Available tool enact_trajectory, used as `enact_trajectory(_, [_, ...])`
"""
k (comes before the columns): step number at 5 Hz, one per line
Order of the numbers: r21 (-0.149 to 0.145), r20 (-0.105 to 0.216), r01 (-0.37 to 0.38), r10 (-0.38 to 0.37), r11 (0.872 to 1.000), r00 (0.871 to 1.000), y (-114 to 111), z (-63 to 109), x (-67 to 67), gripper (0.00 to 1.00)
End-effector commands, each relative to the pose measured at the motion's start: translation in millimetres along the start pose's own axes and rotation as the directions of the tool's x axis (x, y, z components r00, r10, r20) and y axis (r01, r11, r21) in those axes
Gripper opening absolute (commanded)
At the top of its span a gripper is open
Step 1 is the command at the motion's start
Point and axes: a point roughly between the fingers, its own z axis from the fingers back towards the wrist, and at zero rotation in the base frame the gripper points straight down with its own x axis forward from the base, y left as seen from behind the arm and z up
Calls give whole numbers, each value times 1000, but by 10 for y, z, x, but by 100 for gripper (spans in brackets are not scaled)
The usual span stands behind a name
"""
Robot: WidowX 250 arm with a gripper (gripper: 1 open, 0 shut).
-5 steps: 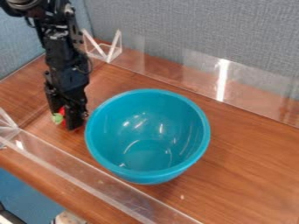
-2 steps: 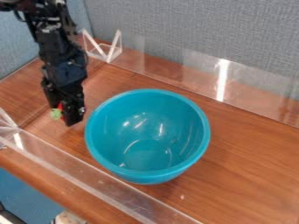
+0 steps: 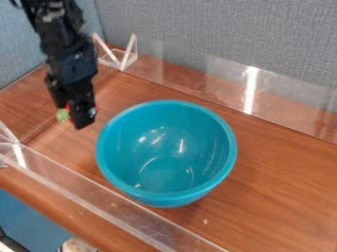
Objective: Put the strawberry in the blue bowl
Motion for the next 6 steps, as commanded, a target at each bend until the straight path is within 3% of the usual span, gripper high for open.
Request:
enact_trajectory(1, [47,66,38,-41,998,997,-195,349,205,0])
enact_trajectory(2, [31,75,72,-74,997,994,-485,380,327,0])
enact_trajectory(3, [27,73,108,-110,994,991,-680,401,338,0])
enact_trajectory(5, [62,119,162,-168,985,979,-887,736,331,0])
enact_trajectory(6, [66,126,192,-199,979,972,-1031,810,297,0])
